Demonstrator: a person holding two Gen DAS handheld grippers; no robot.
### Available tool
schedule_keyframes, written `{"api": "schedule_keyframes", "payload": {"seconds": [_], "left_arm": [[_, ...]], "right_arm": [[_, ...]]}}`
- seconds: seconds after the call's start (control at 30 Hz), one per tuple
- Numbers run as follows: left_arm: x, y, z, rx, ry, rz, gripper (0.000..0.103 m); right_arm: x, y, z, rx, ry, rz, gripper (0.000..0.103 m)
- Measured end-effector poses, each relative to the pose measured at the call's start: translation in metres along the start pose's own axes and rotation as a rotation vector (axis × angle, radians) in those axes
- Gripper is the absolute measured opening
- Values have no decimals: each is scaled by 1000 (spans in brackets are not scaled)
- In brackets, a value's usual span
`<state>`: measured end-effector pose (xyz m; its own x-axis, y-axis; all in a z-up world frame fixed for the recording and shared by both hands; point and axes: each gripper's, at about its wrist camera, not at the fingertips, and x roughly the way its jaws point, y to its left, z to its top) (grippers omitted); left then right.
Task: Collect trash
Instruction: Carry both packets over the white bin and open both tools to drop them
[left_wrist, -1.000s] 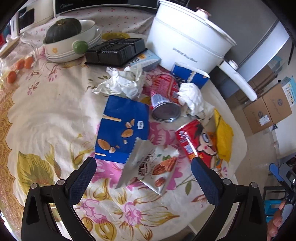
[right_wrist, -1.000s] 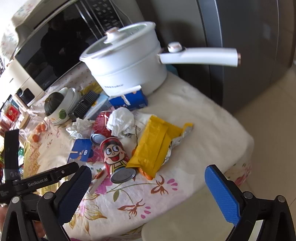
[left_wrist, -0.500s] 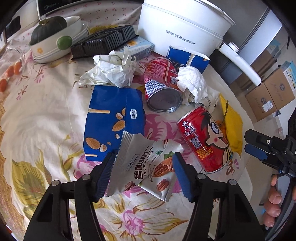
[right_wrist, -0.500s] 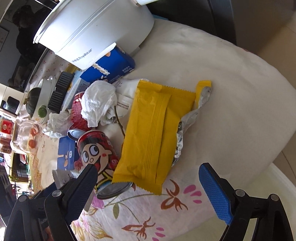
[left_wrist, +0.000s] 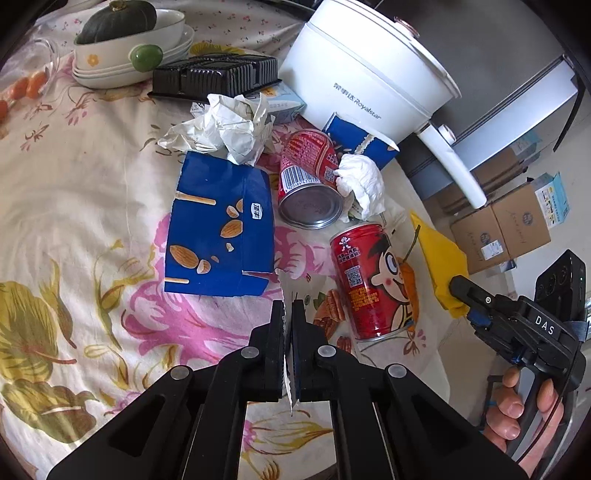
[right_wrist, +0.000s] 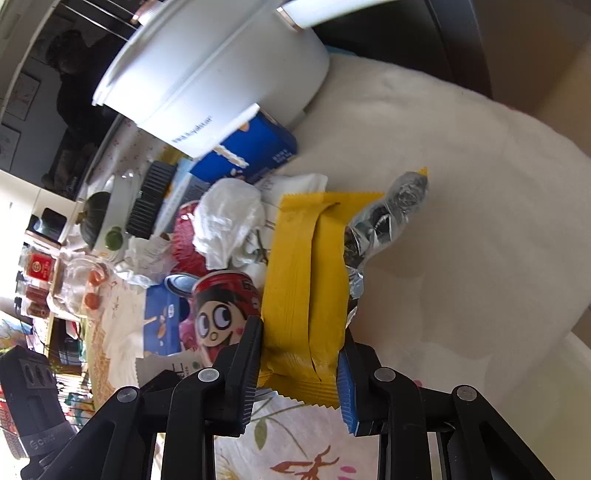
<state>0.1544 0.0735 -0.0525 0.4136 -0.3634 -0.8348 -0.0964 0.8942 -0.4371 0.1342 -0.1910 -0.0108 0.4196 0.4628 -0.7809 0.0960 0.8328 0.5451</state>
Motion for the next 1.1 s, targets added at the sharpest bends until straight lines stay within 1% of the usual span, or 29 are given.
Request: {"api": "schedule_keyframes", "payload": {"seconds": [0.07,0.17,0.27,0.33,0.43,0.53,0.63,0.67,0.7,0.8,0.9,1.0,1.1], "left_arm": [[-10,5,-4,-26,-17,-21,3],[-26,12,-8,-61,-52,-77,2],[-44,16,-10,-78,-101,-105,2],[-55,16,-13,-77,-124,-127,2],[-63,6,-21,-54,-127,-170,2],[-66,-11,-35,-7,-103,-216,2],[-60,-37,-54,65,-72,-246,2],[-58,-45,-60,94,-61,-251,2],[-55,-54,-67,124,-47,-253,2],[-39,-80,-89,208,5,-254,2],[-20,-102,-114,279,70,-252,2],[0,-120,-134,336,127,-236,3],[15,-134,-148,384,163,-220,3]], "right_arm": [[-14,4,-4,-22,-25,11,32],[-35,9,-12,-55,-54,8,32],[-54,8,-25,-63,-61,22,33],[-69,7,-36,-72,-66,37,33],[-89,2,-52,-60,-60,81,33],[-107,-12,-64,6,-48,126,33],[-114,-39,-74,142,-16,214,33],[-116,-49,-77,188,-9,234,33],[-117,-57,-81,222,-7,234,33],[-121,-75,-89,261,-10,165,33],[-119,-92,-97,319,15,151,36],[-119,-103,-103,324,31,105,36],[-115,-106,-106,318,55,62,36]]}}
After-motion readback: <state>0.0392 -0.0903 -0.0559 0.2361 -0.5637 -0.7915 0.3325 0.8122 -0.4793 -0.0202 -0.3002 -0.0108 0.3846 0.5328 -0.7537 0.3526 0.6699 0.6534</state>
